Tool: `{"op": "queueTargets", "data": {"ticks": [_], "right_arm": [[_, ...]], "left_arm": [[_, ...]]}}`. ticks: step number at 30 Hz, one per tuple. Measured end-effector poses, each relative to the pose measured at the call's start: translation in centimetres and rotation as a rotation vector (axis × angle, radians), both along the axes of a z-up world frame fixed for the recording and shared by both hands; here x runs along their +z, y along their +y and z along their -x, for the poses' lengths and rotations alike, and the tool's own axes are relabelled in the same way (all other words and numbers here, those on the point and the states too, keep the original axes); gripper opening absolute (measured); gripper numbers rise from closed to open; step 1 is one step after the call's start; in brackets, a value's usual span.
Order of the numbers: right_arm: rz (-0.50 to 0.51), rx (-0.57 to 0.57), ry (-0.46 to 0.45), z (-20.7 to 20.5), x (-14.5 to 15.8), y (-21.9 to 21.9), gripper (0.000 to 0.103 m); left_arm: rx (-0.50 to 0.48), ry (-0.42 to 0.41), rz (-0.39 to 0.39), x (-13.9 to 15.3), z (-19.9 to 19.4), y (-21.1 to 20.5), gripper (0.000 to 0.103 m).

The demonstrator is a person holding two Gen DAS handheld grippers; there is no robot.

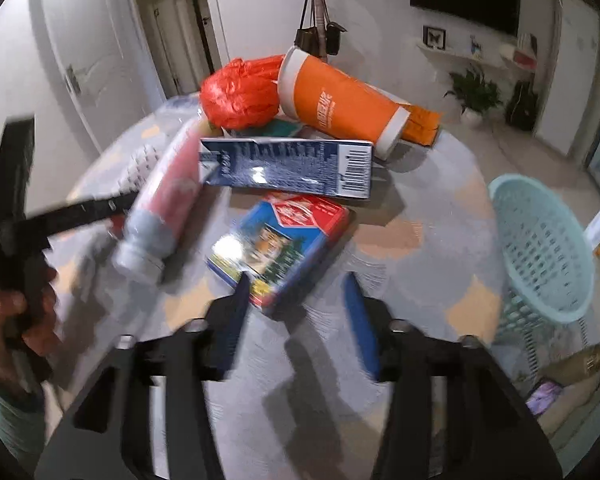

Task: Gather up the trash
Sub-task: 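Grasp the heart-patterned tissue pack with the left tool while the right tool grasps the tiger-print box, then carry the tissue pack and tiger box over the blue basket and release both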

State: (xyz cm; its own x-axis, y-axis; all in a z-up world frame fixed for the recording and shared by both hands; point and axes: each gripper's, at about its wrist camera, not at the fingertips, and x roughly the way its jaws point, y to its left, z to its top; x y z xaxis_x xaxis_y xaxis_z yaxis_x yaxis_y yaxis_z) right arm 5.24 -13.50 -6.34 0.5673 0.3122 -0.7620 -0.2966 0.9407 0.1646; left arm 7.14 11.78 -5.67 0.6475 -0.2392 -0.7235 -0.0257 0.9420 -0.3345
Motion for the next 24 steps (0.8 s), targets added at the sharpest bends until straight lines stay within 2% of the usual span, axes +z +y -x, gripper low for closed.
{"op": "queueTargets", "data": {"ticks": [1,2,4,7,10,13,16,18,24], "right_arm": [[-0.023,-0.01,0.012,-0.2,0.0,0.1,0.077],[-0.041,-0.018,0.026,-0.6,-0.1,0.5,0.078],[-0.082,-0.038,0.081,-1.7,-0.8,1.4,0.078],[-0.093,-0.127,0.14,-3.4,-1.8,3.2,0.078],[-0.048,-0.196,0.115,-4.3,-1.8,4.6,0.078],[0.015,-0.216,0.103,-4.7,-2.1,5.9,0.078],[0.092,-0.179,0.064,-4.0,-2.2,7.1,0.069],[0.097,-0.132,0.056,-3.2,-2.1,7.3,0.065],[0.023,-0.014,-0.006,0.0,0.0,5.8,0.06]], "left_arm": [[0.003,-0.004,0.005,0.1,0.1,0.1,0.037],[0.005,-0.008,0.01,0.1,0.2,0.2,0.037],[0.006,-0.014,0.022,0.3,0.5,0.7,0.029],[0.013,-0.029,0.026,0.8,0.9,1.3,0.027],[0.013,-0.045,0.025,1.4,1.2,1.7,0.025],[0.005,-0.065,0.036,2.0,1.4,1.7,0.023],[-0.004,-0.088,0.033,2.8,1.7,1.4,0.023],[-0.011,-0.101,0.033,3.3,1.7,1.1,0.023],[-0.056,-0.154,0.023,5.3,2.3,-1.0,0.023]]}}
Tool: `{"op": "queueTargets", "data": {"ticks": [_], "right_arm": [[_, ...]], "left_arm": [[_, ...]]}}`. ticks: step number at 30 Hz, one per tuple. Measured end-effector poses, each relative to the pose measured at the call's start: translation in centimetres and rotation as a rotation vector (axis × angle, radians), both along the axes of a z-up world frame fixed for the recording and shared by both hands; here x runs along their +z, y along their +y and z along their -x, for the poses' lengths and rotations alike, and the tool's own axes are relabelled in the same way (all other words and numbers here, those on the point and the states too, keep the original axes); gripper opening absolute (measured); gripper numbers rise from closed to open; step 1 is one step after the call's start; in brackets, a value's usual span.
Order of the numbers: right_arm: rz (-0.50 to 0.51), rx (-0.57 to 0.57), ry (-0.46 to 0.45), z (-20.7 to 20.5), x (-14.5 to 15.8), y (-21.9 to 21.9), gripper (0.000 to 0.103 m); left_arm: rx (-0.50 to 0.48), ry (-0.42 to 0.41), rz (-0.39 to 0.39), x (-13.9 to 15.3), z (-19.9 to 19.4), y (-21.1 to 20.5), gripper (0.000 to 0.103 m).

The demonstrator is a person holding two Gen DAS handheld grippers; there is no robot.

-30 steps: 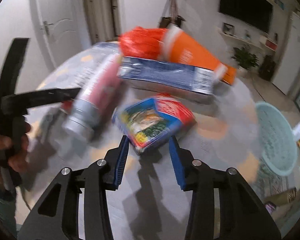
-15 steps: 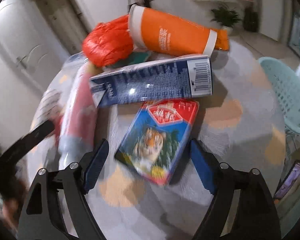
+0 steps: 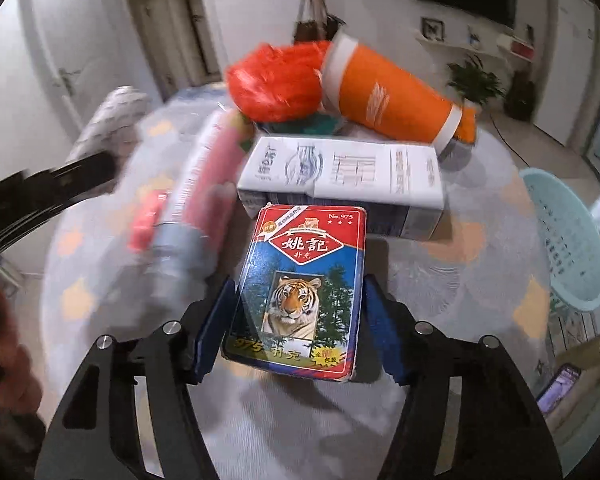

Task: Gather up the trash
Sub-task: 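Carry the tissue pack and tiger box over the blue basket and release both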

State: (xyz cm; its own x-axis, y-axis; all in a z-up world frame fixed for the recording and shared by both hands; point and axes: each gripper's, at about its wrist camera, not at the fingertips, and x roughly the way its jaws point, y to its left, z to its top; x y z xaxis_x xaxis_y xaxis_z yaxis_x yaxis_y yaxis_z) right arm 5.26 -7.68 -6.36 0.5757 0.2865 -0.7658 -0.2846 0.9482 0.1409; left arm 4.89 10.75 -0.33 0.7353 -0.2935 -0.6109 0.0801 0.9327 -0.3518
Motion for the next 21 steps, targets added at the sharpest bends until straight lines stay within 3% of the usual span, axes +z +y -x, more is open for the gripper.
{"op": "queueTargets", "data": {"ticks": [4,9,15,21], "right_arm": [[-0.049,0.011,-0.076,1.7,3.0,-2.5,0.06],[-0.08,-0.086,-0.171,1.3,6.1,-7.1,0.06],[-0.077,-0.253,-0.215,-1.8,7.3,-14.2,0.06],[-0.042,-0.429,-0.226,-4.2,6.4,-21.7,0.06]], "left_arm": [[-0.049,-0.034,-0.002,1.5,-0.2,-2.3,0.023],[-0.136,-0.057,-0.01,2.9,-1.6,-6.3,0.023],[-0.262,-0.069,-0.033,3.6,-4.9,-13.3,0.023],[-0.377,-0.031,-0.019,3.0,-8.9,-20.3,0.023]]}}
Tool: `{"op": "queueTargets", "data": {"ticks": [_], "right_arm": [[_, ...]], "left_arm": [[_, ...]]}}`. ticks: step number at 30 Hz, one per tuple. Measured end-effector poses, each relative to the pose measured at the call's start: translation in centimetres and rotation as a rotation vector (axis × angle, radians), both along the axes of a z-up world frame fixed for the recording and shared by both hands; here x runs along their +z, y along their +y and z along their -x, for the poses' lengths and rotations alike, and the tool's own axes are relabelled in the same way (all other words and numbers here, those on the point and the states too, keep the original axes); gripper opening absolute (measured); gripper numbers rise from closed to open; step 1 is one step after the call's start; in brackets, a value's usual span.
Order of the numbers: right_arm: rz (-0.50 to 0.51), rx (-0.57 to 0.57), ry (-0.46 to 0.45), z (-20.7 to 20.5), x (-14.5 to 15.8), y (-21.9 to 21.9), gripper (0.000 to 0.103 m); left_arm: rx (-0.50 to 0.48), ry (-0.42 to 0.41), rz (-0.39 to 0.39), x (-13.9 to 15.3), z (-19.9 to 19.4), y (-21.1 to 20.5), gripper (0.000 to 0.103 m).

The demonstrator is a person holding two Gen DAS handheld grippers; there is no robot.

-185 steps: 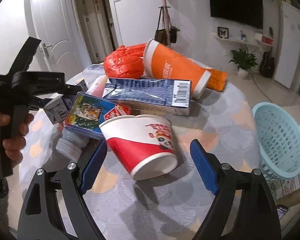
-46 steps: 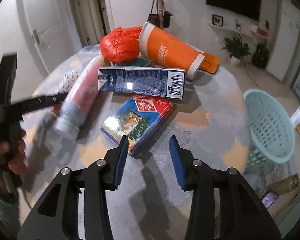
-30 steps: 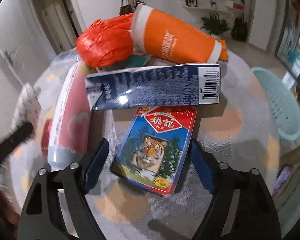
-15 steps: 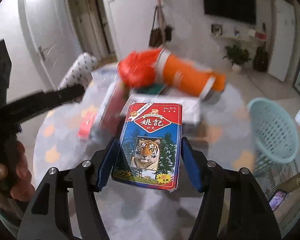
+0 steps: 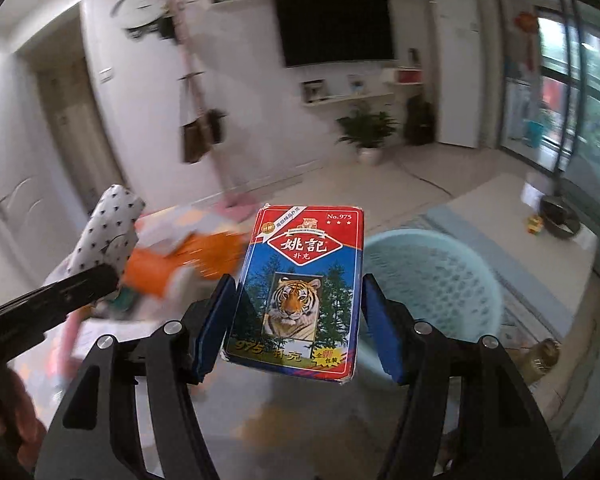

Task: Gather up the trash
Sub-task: 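Carry the tissue pack and tiger box over the blue basket and release both, then move both tools back over the table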

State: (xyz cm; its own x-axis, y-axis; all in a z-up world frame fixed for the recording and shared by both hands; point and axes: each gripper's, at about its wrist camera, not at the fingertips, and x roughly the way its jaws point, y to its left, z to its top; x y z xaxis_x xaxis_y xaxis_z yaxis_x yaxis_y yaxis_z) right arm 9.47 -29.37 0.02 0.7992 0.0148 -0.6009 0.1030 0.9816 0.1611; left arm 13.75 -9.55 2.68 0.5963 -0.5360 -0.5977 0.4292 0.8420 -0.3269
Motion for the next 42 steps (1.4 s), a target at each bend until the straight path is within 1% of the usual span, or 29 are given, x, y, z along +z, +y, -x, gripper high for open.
{"op": "queueTargets", "data": {"ticks": [4,8,13,16,20,22,23,25,30,34,36,39,42], "right_arm": [[0.022,-0.102,0.025,-1.9,-1.6,-4.3,0.06],[0.006,-0.171,0.075,-3.4,-4.0,-7.7,0.06],[-0.041,-0.243,0.183,-5.2,-8.2,-11.5,0.06],[-0.065,-0.264,0.229,-6.4,-9.9,-12.8,0.061],[-0.089,-0.276,0.268,-7.7,-11.6,-14.1,0.062],[-0.107,-0.276,0.274,-7.9,-11.9,-14.6,0.062],[-0.113,-0.274,0.275,-8.0,-12.1,-14.7,0.062],[-0.125,-0.271,0.275,-7.9,-12.1,-14.9,0.063],[-0.142,-0.267,0.26,-7.0,-11.4,-15.2,0.063],[-0.146,-0.232,0.215,-5.5,-9.4,-13.7,0.063],[-0.132,-0.2,0.18,-4.7,-7.8,-12.4,0.063],[-0.115,-0.132,0.12,-3.4,-5.4,-9.9,0.063],[-0.08,-0.049,0.061,-2.2,-3.1,-6.6,0.063]], "left_arm": [[-0.077,0.035,-0.011,-1.0,-2.9,-5.5,0.023],[-0.128,0.075,-0.026,-2.8,-5.1,-9.8,0.023],[-0.181,0.144,-0.05,-5.9,-7.5,-13.6,0.023],[-0.208,0.18,-0.078,-7.8,-8.5,-15.5,0.024],[-0.22,0.212,-0.077,-9.2,-9.2,-16.5,0.034],[-0.222,0.209,-0.057,-9.3,-9.2,-16.4,0.046],[-0.221,0.206,-0.051,-9.2,-9.1,-16.2,0.048],[-0.211,0.188,-0.051,-8.6,-9.0,-15.9,0.058],[-0.195,0.143,-0.025,-6.9,-7.8,-15.0,0.067],[-0.168,0.093,-0.014,-4.9,-5.7,-12.9,0.067],[-0.151,0.066,-0.006,-3.8,-4.8,-11.6,0.067],[-0.118,0.021,0.0,-2.0,-2.9,-9.2,0.068],[-0.069,-0.023,0.01,-0.5,-0.9,-6.3,0.071]]}}
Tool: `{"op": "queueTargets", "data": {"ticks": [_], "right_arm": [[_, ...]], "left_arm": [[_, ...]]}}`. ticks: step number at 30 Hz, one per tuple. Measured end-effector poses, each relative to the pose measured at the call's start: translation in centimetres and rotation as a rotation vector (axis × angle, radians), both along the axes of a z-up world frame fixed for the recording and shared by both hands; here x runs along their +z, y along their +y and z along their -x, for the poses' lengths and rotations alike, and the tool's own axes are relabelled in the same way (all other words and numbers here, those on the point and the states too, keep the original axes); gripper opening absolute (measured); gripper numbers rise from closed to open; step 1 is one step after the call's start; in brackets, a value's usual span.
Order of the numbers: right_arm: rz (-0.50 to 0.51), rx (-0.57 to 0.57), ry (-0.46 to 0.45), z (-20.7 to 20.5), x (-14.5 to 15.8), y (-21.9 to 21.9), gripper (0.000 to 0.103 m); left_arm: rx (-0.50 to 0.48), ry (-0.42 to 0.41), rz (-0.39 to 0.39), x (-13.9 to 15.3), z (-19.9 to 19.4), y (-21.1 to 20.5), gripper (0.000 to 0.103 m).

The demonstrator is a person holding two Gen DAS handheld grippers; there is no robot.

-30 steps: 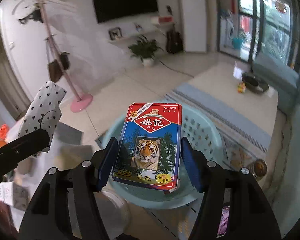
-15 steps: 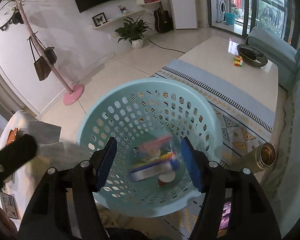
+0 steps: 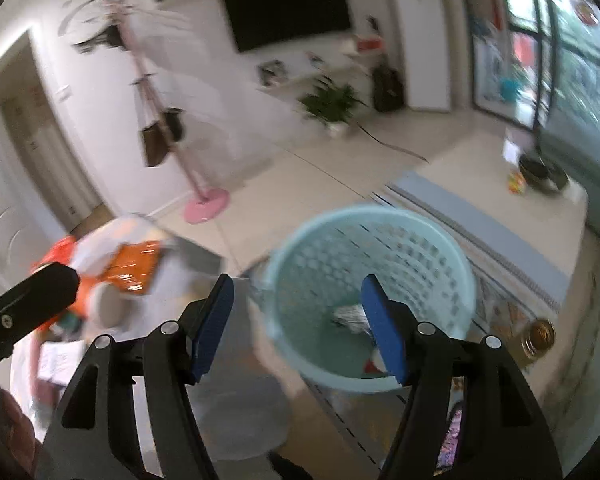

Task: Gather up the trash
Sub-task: 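Move both tools back over the table, then grasp the white-capped spray can with the left tool while the right tool grasps a milk carton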

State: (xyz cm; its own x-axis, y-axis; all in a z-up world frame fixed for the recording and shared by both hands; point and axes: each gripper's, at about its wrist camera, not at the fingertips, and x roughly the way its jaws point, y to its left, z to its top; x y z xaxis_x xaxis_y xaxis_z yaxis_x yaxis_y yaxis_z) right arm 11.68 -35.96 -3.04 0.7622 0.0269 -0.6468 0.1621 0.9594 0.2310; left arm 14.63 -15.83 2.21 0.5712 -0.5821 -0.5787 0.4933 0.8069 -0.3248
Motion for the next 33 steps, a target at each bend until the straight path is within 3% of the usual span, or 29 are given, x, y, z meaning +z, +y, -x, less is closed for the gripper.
{"op": "queueTargets", "data": {"ticks": [8,14,16,21,26,33], "right_arm": [[0.043,0.28,-0.125,1.6,4.0,10.1,0.063],[0.057,0.449,-0.115,0.6,3.4,16.4,0.063],[0.055,0.52,-0.089,-0.3,2.5,18.6,0.06],[0.113,0.615,-0.014,-1.8,0.2,22.7,0.042],[0.102,0.657,0.061,-3.7,-1.8,23.9,0.041],[0.063,0.734,0.171,-5.2,-3.7,24.2,0.041]], "left_arm": [[0.214,-0.05,-0.037,2.2,4.3,9.4,0.072],[0.395,0.012,-0.118,0.7,5.9,16.5,0.074],[0.432,0.053,-0.131,-0.4,6.0,18.8,0.074],[0.474,0.14,-0.123,-3.3,5.5,21.6,0.072],[0.476,0.158,-0.111,-4.7,4.5,22.2,0.07],[0.479,0.194,-0.115,-5.6,2.8,22.3,0.058]]}}
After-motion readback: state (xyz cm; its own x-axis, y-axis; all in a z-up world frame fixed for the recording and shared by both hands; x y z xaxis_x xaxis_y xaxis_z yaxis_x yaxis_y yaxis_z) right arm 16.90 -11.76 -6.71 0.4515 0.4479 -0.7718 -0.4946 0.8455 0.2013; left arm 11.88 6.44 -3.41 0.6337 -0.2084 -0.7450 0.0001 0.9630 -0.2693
